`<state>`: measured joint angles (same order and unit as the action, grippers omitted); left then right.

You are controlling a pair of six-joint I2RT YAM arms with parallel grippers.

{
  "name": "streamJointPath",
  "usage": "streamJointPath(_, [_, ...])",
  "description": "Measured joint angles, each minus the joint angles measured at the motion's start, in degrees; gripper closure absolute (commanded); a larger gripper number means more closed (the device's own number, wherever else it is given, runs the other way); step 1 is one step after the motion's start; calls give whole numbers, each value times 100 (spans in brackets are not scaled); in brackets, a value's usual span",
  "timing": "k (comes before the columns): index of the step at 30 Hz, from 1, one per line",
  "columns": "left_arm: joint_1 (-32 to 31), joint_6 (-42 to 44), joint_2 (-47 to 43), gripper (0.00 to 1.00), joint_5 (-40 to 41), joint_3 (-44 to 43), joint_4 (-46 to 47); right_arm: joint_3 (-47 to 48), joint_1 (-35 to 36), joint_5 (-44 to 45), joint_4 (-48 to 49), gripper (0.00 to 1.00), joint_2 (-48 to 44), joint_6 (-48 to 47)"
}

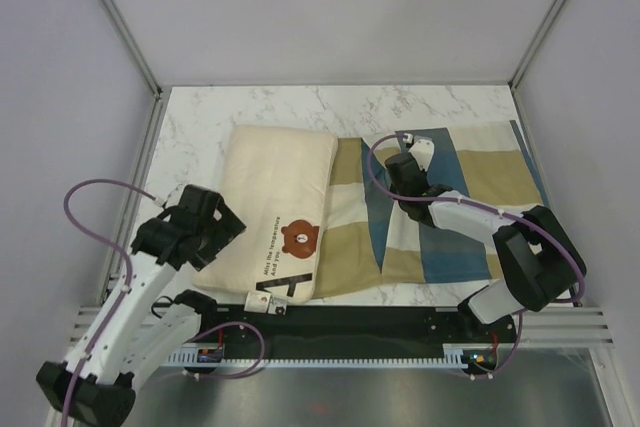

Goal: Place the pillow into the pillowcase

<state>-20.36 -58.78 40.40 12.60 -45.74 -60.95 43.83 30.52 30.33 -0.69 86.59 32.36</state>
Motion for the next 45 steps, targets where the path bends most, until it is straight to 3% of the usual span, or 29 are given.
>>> streamJointPath(4, [0,-498,627,0,-144,-24,-544,0,0,2,2,100,0,0])
streamJointPath(10, [-2,-1126,-2,0,-81,70,-837,0,0,0,9,100,0,0])
streamJointPath(19, [2,-1515,680,3,-240,955,-334,0,0,-2,11,100,0,0])
streamJointPath(20, [2,-1526,809,21,-238,1014,-210,0,0,-2,11,100,0,0])
streamJointPath(21, [2,-1539,896,29,-245,1051,-101,0,0,-4,11,100,0,0])
streamJointPath(22, [0,-1543,1019,45,-247,1080,39,0,0,-4,13,100,0,0])
streamJointPath(24, [-2,-1552,1268,59,-240,1095,304,0,0,-4,13,100,0,0])
streamJointPath(26, [-2,-1547,1534,97,-199,1062,525,0,0,-4,13,100,0,0])
streamJointPath(34, [-13,-717,1425,98,393,575,741,0,0,-7,31,100,0,0])
streamJointPath(40, [-13,568,420,98,828,-345,852,-9,0,-9,33,100,0,0])
streamJointPath(45, [-11,1661,-407,98,520,-826,1346,-11,0,-11,33,100,0,-2])
